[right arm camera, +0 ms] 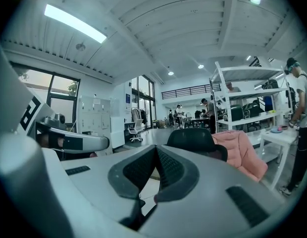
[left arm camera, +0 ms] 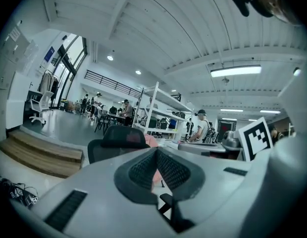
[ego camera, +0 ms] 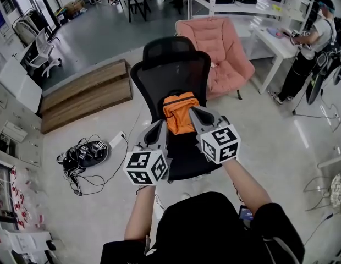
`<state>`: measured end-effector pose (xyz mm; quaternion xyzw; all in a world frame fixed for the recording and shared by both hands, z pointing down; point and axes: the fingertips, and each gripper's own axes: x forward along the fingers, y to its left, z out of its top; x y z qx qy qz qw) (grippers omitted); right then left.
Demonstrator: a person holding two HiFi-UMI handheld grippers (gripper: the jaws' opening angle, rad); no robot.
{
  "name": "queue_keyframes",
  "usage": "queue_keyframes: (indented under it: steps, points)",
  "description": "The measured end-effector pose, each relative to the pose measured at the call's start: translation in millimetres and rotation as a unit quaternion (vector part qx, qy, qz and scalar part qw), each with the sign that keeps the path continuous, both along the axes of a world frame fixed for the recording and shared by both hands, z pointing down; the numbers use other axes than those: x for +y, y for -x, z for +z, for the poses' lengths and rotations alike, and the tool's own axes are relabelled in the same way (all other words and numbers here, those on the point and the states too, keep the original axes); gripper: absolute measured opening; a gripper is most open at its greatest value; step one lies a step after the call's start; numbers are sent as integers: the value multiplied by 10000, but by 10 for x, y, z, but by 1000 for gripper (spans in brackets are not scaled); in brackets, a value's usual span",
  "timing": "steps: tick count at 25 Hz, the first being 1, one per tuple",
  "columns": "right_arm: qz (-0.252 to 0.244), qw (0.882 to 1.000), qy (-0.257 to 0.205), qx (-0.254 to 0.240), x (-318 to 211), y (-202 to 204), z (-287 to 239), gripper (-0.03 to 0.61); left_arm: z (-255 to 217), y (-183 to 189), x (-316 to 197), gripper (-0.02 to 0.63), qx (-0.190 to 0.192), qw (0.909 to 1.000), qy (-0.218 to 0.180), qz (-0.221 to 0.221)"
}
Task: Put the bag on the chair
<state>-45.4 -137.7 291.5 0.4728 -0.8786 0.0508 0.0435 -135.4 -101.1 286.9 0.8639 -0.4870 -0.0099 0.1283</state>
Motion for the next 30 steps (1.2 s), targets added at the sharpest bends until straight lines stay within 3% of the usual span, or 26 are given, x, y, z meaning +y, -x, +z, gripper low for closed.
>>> queue_keyframes:
  steps: [15,30]
  points:
    - [-87,9993,-356,73,170,-309,-410,2,-446,-318,172,9,67,9988,-453,-150]
    - [-325,9973,-646,150,1066,-966,-691,2,-629,-1032,1016,9,142,9977,-597,-287]
